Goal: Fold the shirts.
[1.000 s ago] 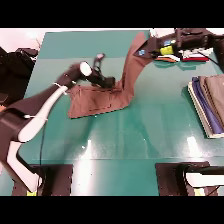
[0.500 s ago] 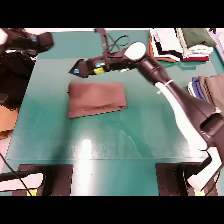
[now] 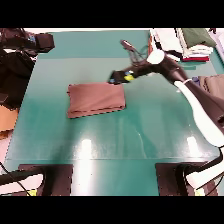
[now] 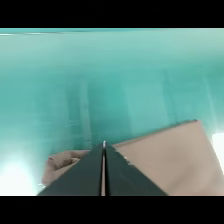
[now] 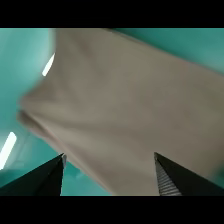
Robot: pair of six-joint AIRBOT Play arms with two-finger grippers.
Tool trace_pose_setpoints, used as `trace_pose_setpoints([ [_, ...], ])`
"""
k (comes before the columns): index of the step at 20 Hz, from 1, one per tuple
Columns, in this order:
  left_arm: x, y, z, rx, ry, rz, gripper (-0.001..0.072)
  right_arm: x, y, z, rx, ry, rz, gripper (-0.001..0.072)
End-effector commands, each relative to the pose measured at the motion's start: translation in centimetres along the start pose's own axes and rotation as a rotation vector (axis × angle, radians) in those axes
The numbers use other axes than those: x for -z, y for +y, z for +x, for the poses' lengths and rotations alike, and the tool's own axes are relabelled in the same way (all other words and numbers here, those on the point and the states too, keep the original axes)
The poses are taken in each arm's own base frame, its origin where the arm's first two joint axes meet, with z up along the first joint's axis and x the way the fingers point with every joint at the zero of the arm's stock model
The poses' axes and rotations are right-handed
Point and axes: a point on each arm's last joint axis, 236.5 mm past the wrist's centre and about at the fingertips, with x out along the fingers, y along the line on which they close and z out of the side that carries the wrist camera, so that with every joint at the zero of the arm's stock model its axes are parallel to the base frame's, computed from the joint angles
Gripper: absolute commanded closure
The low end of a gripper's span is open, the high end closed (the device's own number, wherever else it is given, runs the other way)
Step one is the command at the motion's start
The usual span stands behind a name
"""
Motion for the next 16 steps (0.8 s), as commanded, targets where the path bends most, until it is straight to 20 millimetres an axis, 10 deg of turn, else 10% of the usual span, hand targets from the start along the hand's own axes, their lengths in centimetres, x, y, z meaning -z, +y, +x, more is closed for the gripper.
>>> trace_pose_setpoints([
  [1,0.4,-2.8,0.3,0.046,0.005,0.063,0.0683,5.1,-8.6,-2.0,0.062,0.088,0.260,0.0076],
  [6,0.6,-4.6,0.4,0.076,0.003,0.097,0.0683,6.7,-9.4,2.2,-0.036,0.124,0.416,0.0078],
  [11,0.7,-4.6,0.4,0.077,0.008,0.097,0.0683,5.4,-4.4,9.5,-0.177,0.169,0.408,0.0099],
  [15,0.9,-5.0,0.3,0.093,0.016,0.087,0.0683,2.9,-2.1,12.4,-0.190,0.110,0.327,0.0665],
  [16,1.1,-5.1,0.3,0.097,0.024,0.086,0.0684,1.7,-1.9,12.0,-0.182,0.079,0.293,0.0695],
])
